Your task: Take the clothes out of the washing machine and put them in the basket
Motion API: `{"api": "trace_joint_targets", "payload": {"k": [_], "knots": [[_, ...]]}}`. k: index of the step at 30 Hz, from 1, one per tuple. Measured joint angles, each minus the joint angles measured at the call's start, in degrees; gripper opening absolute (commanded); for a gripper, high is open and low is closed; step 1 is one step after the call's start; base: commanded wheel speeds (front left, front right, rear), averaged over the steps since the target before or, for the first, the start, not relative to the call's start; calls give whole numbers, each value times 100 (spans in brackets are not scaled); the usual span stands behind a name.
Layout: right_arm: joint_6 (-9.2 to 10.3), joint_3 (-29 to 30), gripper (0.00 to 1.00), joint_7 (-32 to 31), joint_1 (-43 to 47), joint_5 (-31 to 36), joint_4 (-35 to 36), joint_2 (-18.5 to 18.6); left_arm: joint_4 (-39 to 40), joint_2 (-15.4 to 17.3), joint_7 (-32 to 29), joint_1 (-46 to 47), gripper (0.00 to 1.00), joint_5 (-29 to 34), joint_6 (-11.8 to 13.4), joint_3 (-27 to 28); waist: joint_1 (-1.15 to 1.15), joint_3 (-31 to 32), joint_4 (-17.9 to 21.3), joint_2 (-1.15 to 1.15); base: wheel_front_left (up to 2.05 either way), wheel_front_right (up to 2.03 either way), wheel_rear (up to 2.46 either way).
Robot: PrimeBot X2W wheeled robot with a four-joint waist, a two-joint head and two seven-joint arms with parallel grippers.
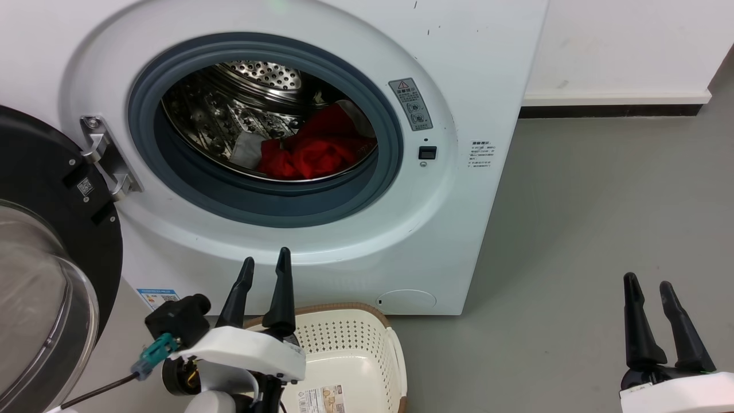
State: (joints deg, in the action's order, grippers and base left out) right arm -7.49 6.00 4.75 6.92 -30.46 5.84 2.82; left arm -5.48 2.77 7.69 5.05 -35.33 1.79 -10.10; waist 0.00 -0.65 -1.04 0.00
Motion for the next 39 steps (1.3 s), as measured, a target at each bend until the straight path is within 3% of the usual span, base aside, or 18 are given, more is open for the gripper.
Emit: {"api": "trace_joint_targets", "payload": {"k": [11,39], "knots": [[0,57,100,-32,157,846,246,0,-15,9,168,8,100,1069,83,-257,0,11,-62,0,0,0,0],[-1,137,100,-2,425,2256,656,1,25,19,521,-22,100,2499,379,-441,0,-18,-182,0,0,0,0]]}}
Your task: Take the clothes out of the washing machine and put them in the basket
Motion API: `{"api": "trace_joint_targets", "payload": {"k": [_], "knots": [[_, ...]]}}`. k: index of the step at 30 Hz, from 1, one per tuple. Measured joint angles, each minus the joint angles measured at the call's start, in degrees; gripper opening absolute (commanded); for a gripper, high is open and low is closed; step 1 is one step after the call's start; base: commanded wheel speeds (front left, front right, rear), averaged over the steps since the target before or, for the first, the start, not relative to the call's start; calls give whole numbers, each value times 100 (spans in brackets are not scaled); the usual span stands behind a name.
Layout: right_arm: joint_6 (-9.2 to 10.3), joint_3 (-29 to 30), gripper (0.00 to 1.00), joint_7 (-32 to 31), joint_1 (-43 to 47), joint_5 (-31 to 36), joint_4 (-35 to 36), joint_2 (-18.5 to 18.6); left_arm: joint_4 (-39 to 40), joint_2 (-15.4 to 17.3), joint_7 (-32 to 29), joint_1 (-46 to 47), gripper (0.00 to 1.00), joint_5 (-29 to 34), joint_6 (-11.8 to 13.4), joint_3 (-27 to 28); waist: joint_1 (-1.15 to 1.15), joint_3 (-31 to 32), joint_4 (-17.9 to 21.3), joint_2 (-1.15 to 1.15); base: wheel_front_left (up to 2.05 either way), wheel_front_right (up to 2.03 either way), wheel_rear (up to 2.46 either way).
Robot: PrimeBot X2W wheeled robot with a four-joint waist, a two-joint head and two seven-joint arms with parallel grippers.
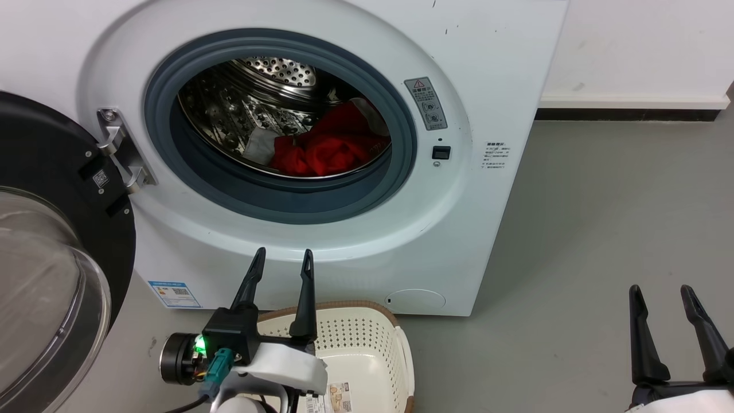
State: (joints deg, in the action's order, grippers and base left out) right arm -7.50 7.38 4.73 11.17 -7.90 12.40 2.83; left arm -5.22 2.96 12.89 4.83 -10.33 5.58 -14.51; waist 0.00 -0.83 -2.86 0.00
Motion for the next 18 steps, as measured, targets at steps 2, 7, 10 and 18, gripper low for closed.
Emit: {"api": "trace_joint_targets", "payload": {"k": [2,7,10,18], "knots": [[0,12,100,1,10,71,24,0,5,0,20,-10,100,85,21,0,0,-3,-5,0,0,0,0],[0,42,100,2,71,253,66,0,-3,-1,76,-34,100,220,46,-7,0,-10,-21,0,0,0,0],[0,47,100,4,95,330,75,0,-24,-1,102,-49,100,316,47,5,0,-9,-38,0,0,0,0],[0,77,100,58,197,654,132,0,-41,-3,201,-91,100,515,-4,58,0,-5,-83,0,0,0,0]]}}
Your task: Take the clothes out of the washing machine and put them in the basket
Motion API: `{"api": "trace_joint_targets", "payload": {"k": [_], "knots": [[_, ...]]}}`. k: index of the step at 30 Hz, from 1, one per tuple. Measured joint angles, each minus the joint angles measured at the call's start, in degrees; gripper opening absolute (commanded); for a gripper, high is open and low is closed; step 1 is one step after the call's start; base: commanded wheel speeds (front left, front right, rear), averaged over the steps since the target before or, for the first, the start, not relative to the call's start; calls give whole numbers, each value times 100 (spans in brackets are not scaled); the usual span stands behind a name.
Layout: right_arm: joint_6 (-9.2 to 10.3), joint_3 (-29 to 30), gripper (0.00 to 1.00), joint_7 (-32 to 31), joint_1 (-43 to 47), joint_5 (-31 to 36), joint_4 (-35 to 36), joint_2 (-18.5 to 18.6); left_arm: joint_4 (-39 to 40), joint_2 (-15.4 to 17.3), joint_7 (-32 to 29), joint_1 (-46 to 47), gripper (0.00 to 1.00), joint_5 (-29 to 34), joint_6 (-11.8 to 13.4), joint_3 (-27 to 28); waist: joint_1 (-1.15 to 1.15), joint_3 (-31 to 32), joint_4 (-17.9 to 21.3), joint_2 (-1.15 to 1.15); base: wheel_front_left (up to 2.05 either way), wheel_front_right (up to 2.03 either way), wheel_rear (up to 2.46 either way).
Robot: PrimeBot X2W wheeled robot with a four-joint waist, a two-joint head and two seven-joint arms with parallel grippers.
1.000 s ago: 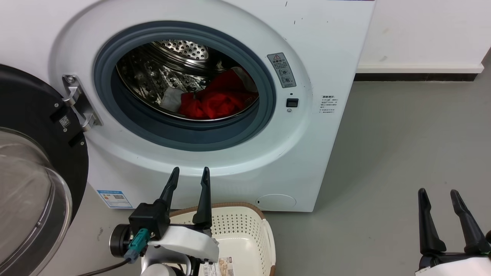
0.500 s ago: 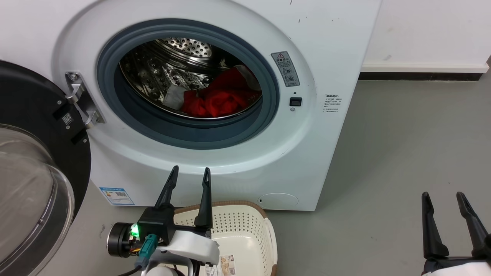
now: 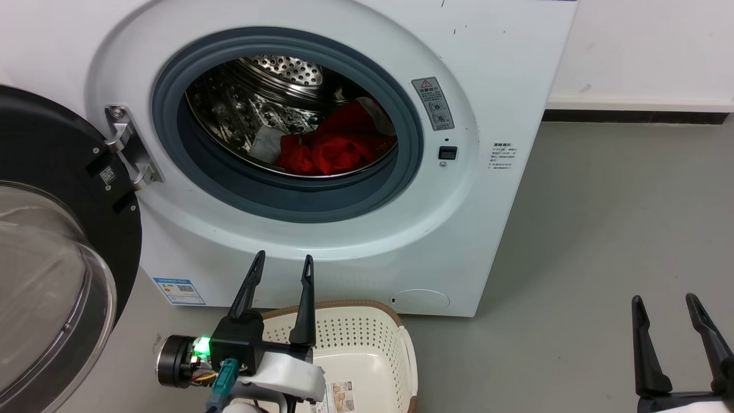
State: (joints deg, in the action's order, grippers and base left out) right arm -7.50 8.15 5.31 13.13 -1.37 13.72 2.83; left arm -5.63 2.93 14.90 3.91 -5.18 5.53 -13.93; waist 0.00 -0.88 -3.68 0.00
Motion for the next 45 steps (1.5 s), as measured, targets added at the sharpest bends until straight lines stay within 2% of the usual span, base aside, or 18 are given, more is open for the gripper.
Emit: {"api": "trace_joint_targets", "payload": {"k": [28,35,45], "knots": [[0,47,100,5,-1,-51,-48,1,-97,-3,9,3,100,-186,3,-8,0,-75,-64,0,0,0,0],[0,-32,100,58,-135,-97,-35,1,-105,-4,9,175,100,-163,58,29,0,-381,-4,0,0,0,0],[0,-176,100,145,-597,-103,-20,2,-75,-4,16,639,100,-144,162,209,0,-1190,207,0,0,0,0]]}}
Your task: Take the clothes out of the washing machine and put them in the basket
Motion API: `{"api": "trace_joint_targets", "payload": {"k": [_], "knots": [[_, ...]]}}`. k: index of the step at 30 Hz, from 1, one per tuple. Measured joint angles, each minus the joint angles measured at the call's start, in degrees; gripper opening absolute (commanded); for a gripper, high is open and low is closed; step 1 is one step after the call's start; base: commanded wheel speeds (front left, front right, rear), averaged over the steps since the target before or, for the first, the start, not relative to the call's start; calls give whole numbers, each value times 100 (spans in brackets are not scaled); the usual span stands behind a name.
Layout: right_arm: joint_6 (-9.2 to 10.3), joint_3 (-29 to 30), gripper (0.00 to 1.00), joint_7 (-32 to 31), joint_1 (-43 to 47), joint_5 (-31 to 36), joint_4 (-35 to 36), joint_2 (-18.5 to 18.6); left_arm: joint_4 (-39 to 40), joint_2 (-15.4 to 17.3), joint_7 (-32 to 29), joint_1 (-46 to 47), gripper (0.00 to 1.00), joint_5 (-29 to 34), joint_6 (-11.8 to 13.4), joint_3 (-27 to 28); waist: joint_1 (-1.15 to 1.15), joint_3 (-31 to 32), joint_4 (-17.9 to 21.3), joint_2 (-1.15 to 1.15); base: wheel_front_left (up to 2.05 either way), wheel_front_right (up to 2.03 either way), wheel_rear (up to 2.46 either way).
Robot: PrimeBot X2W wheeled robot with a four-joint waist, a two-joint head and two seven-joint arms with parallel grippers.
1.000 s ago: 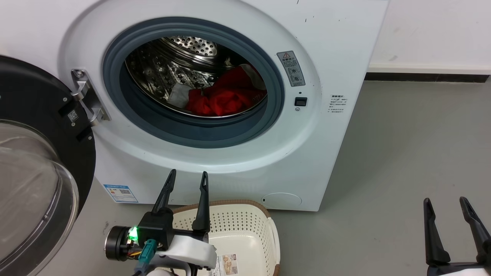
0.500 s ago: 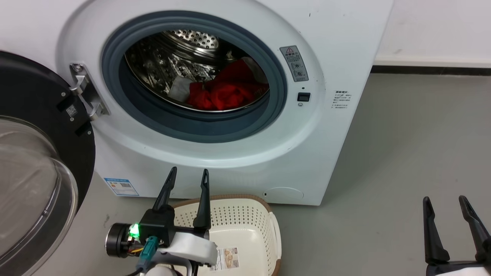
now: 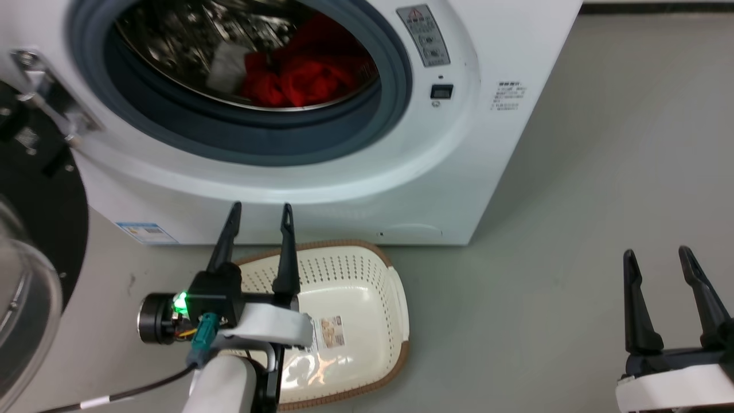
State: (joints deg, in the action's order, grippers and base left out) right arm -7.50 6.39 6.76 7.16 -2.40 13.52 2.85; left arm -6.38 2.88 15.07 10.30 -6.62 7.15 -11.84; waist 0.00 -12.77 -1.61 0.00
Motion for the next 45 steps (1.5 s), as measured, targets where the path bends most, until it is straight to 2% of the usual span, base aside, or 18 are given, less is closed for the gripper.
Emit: {"api": "trace_joint_targets", "payload": {"k": [7,15,21,33,37,45], "knots": [[0,-158,100,85,-357,-35,-38,2,-198,-1,0,603,100,67,57,270,1,-688,210,0,0,0,0],[0,-336,100,260,-753,-96,-209,3,-690,112,0,1641,100,142,-94,669,1,-1433,471,0,0,0,0],[0,-479,100,391,-959,-167,-403,5,-1368,389,0,2615,100,174,-288,890,1,-1806,734,0,0,0,0],[0,-811,100,635,-1105,-413,-816,7,-3201,1058,-42,4295,100,133,-641,1078,1,-2168,1295,0,0,0,0],[0,-957,100,692,-1194,-514,-925,7,-3704,1357,-201,4831,100,134,-736,1098,1,-2294,1458,0,0,0,0],[0,-1171,100,769,-1362,-638,-1098,7,-4375,1718,-868,5751,100,181,-918,987,1,-2602,1733,0,0,0,0]]}}
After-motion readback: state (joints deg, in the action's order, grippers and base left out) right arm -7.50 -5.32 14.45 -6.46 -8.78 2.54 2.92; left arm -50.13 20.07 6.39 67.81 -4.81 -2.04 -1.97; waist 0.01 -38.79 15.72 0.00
